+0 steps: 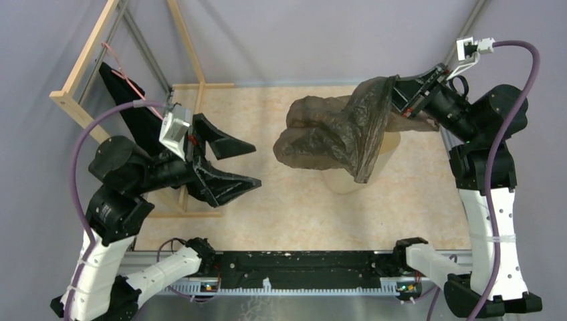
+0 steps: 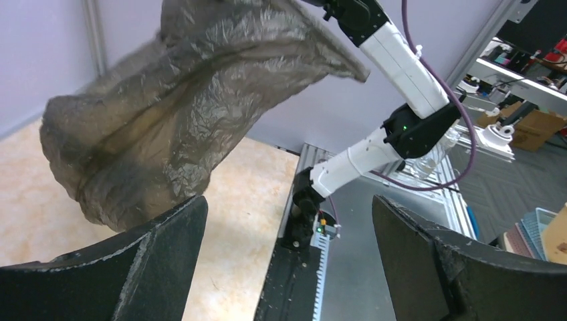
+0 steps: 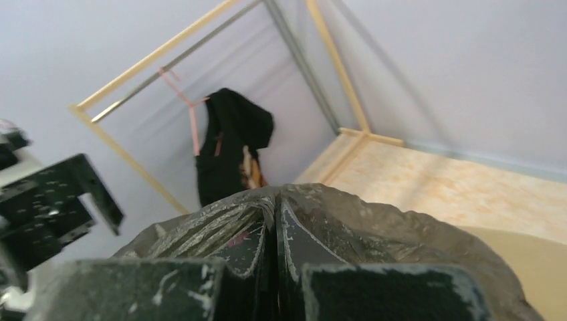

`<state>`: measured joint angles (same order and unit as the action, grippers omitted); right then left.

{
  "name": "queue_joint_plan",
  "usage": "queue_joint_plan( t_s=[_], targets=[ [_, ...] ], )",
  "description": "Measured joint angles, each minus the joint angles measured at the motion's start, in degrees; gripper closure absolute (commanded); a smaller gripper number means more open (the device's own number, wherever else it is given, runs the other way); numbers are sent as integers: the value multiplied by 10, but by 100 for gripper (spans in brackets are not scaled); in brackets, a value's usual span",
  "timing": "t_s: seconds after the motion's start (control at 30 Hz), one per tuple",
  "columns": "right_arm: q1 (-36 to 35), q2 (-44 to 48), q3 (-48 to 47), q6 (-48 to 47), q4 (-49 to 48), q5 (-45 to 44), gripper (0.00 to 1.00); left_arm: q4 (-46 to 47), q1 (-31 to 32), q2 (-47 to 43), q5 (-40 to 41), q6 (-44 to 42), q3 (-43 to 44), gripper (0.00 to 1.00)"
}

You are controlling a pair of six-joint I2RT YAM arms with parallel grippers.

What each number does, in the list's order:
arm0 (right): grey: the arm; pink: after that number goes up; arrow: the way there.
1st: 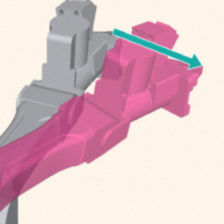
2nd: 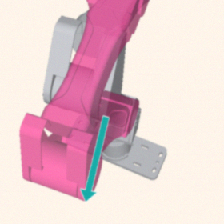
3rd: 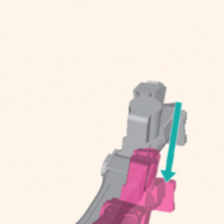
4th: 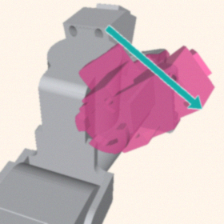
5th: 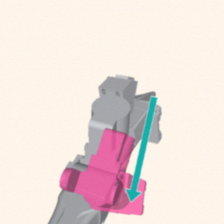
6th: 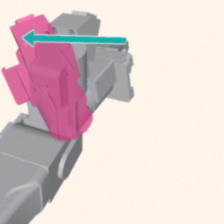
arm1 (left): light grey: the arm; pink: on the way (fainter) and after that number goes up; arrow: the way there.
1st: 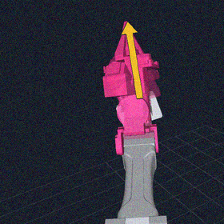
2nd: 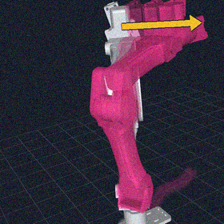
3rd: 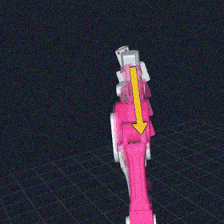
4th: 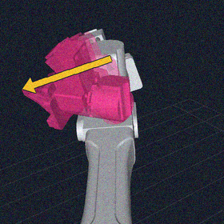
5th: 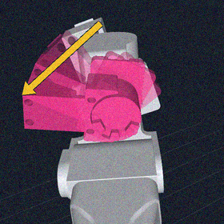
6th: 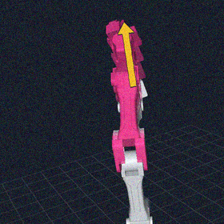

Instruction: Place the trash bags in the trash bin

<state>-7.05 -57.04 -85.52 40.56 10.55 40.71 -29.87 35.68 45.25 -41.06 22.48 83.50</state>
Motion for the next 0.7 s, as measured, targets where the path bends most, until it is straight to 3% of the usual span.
queue_joint_plan(
  t_s=[0.13,0.3,0.43,0.6,0.7],
  targets=[
    [3,-12,-43,-82,106,-69,100,-6,0,71,9,-23,68,1],
    [5,-34,-95,-155,188,-164,100,-6,0,172,54,-47,86,1],
    [5,-31,-97,-185,196,-194,100,-4,0,267,105,-60,96,21],
    [5,-12,-74,-230,196,-221,100,8,0,323,200,-59,98,26],
    [5,-8,-64,-256,195,-229,100,56,-1,332,195,-45,97,35]
  ],
)
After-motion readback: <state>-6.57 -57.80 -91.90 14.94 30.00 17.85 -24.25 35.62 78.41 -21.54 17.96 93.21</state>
